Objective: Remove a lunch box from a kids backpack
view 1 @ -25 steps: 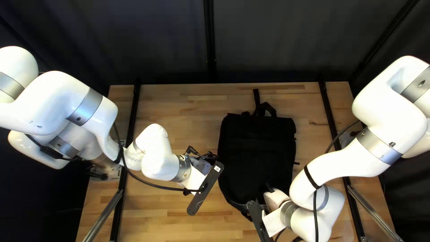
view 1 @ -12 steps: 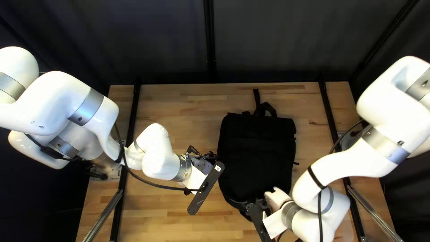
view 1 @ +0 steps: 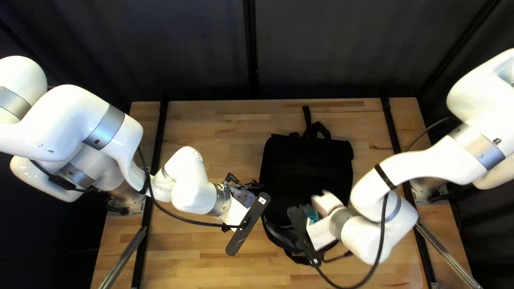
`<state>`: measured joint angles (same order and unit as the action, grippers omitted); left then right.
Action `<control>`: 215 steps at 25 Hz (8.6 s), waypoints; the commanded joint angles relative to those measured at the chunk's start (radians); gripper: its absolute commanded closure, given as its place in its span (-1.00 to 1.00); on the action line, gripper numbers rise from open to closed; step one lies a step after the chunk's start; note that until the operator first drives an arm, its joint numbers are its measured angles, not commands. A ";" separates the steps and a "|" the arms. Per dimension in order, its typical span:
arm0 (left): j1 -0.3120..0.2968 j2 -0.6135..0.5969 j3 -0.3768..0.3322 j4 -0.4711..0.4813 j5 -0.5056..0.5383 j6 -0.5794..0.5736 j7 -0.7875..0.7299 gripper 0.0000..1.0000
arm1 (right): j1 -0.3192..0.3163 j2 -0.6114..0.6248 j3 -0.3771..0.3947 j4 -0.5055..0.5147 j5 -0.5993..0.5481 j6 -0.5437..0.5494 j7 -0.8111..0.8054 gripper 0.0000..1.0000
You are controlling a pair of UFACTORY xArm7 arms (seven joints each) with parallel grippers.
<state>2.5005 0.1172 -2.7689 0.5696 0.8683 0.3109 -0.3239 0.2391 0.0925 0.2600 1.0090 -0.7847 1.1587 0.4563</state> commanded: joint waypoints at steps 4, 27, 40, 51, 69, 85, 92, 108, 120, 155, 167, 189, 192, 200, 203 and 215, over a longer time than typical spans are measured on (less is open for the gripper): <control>0.013 -0.014 -0.003 -0.001 0.057 -0.019 -0.049 -1.00 | -0.031 0.016 -0.034 0.015 -0.036 0.013 -0.005 1.00; 0.005 -0.049 -0.043 0.008 0.188 -0.012 -0.235 -1.00 | -0.174 -0.309 -0.237 -0.335 -0.009 -0.352 -0.010 1.00; -0.063 -0.111 -0.123 0.083 0.170 0.093 -0.345 -1.00 | -0.170 -0.318 -0.227 -0.351 -0.024 -0.348 0.002 1.00; -0.085 -0.100 -0.144 0.146 0.018 0.178 -0.181 -1.00 | -0.249 -0.322 -0.339 -0.287 0.050 -0.385 -0.013 1.00; -0.084 -0.166 -0.148 0.284 -0.102 0.300 -0.063 -1.00 | -0.309 -0.173 -0.389 -0.245 0.053 -0.561 0.314 1.00; -0.130 -0.579 -0.127 0.794 -0.098 0.839 -0.142 -1.00 | -0.309 -0.126 -0.381 -0.221 -0.006 -0.553 0.388 1.00; -0.077 -0.682 -0.102 0.904 -0.125 0.867 -0.115 -1.00 | -0.306 -0.118 -0.378 -0.221 -0.021 -0.557 0.385 1.00; -0.013 -0.795 -0.095 0.989 -0.170 0.840 -0.124 -1.00 | -0.301 -0.087 -0.373 -0.189 -0.011 -0.549 0.359 1.00; 0.021 -0.856 -0.101 1.059 -0.211 0.862 -0.092 -1.00 | -0.297 -0.080 -0.369 -0.178 0.008 -0.533 0.335 1.00; 0.009 -0.806 -0.094 1.013 -0.210 0.893 -0.108 -1.00 | -0.294 -0.044 -0.364 -0.119 0.057 -0.513 0.270 1.00; 0.003 -0.799 -0.099 0.996 -0.207 0.868 -0.121 1.00 | -0.295 -0.037 -0.365 -0.115 0.048 -0.516 0.281 1.00; -0.058 -0.617 -0.114 0.935 -0.215 0.970 -0.115 1.00 | -0.308 -0.004 -0.378 -0.083 0.040 -0.526 0.283 1.00; -0.072 -0.582 -0.113 0.907 -0.207 0.972 -0.141 1.00 | -0.307 0.013 -0.376 -0.067 0.049 -0.527 0.279 1.00; -0.117 -0.507 -0.118 0.904 -0.193 1.070 -0.151 1.00 | -0.314 0.024 -0.381 -0.069 0.055 -0.532 0.278 1.00; -0.129 -0.479 -0.121 0.906 -0.194 1.102 -0.150 1.00 | -0.315 0.020 -0.383 -0.082 0.049 -0.539 0.288 1.00; -0.149 -0.275 -0.115 0.862 -0.185 1.233 -0.135 1.00 | -0.309 -0.046 -0.384 -0.168 0.012 -0.546 0.342 1.00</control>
<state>2.3558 -0.2063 -2.8852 1.4482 0.6752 1.5120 -0.4717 -0.0713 0.0610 -0.1237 0.8587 -0.7637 0.6150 0.7870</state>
